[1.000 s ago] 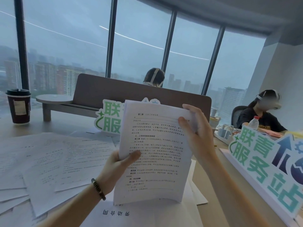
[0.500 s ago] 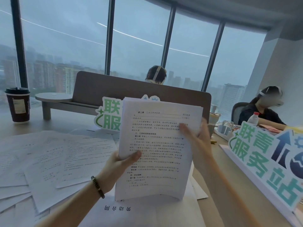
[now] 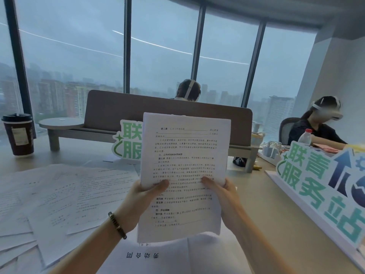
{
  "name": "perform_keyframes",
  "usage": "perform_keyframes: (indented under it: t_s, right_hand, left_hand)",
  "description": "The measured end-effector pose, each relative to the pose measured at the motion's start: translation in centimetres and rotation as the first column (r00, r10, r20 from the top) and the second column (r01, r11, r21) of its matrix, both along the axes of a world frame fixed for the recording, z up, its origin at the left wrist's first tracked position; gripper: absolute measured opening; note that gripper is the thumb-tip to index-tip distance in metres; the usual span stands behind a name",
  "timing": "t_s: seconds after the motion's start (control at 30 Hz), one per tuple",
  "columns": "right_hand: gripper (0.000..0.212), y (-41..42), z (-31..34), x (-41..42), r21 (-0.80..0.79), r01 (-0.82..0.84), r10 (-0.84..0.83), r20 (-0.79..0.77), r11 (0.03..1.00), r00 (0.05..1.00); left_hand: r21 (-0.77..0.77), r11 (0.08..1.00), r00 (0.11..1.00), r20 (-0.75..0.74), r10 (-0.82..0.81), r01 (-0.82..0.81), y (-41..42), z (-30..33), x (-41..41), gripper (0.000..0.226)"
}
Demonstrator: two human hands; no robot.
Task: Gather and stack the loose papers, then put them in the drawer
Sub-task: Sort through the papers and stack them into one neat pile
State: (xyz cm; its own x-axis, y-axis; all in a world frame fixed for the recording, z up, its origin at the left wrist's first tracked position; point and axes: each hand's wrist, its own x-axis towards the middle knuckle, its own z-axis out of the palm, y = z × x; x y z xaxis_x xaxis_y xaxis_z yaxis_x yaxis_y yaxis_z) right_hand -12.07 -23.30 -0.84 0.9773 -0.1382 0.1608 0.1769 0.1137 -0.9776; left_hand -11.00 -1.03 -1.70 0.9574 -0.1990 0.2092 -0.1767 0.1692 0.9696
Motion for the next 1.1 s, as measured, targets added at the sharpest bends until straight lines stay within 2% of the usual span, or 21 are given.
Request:
perform_keyframes:
  t_s: [0.17,0.23,0.27,0.33,0.4,0.43,0.5,0.57,0.7,0.8,1.0,1.1]
  right_hand:
    - [0.020,-0.2,-0.8,0.2,-0.139,-0.077,0.065,-0.084,0.987,0.994]
    - [0.019,-0.9,-1.1,0.8,-0.335,-0.119,0.079,-0.129,0.935,0.988]
    - [0.024,-1.3,-1.4,1.2,-0.459,-0.098,0.028,-0.156,0.883,0.987]
    - [0.039,-2.7,-2.2,2.2,-0.719,-0.011,-0.176,-0.185,0.695,0.967]
    - [0.047,-4.4,-3.4,2.7,-0.911,-0.002,-0.358,-0.165,0.413,0.919]
    - [0.048,-5.1,-4.1,2.9,-0.954,-0.043,-0.404,-0.165,0.295,0.900]
    - [0.046,-5.8,-5.0,3.0,-0.979,-0.102,-0.428,-0.170,0.177,0.888]
    - [0.045,-6.1,-5.2,3.1,-0.976,-0.093,-0.411,-0.169,0.198,0.896]
    - [0.052,-6.2,-4.5,3.0,-0.911,-0.043,-0.390,-0.218,0.410,0.895]
    - [0.057,-6.7,-4.6,3.0,-0.858,-0.031,-0.379,-0.258,0.512,0.889]
    - [0.072,-6.6,-4.1,2.7,-0.790,-0.047,-0.359,-0.329,0.612,0.873]
    - [0.082,-7.0,-4.1,2.8,-0.679,-0.042,-0.309,-0.386,0.733,0.869]
  left_hand:
    - [0.215,0.977,0.997,-0.078,0.027,-0.010,1.1,-0.3,1.0,0.018]
    - [0.292,0.956,0.992,-0.125,0.037,0.001,1.9,-0.8,1.7,0.018]
    - [0.311,0.950,0.987,-0.155,0.031,0.019,2.3,-1.1,2.1,0.019]
    - [0.314,0.949,0.974,-0.225,0.033,0.041,3.0,-1.9,2.6,0.020]
    - [0.333,0.942,0.959,-0.277,0.066,0.032,3.6,-3.0,3.3,0.021]
    - [0.358,0.933,0.952,-0.293,0.083,0.029,3.7,-3.6,3.6,0.021]
    - [0.418,0.908,0.942,-0.314,0.119,0.025,3.8,-4.7,4.1,0.022]
    - [0.462,0.887,0.932,-0.327,0.156,0.014,3.8,-5.3,4.4,0.022]
    - [0.484,0.875,0.926,-0.334,0.176,0.008,3.6,-5.6,4.6,0.021]
    - [0.484,0.875,0.922,-0.335,0.192,-0.006,3.5,-5.7,4.6,0.021]
    - [0.495,0.868,0.913,-0.338,0.229,-0.035,2.6,-5.6,4.7,0.020]
    - [0.483,0.875,0.911,-0.341,0.232,-0.042,1.9,-5.5,4.7,0.020]
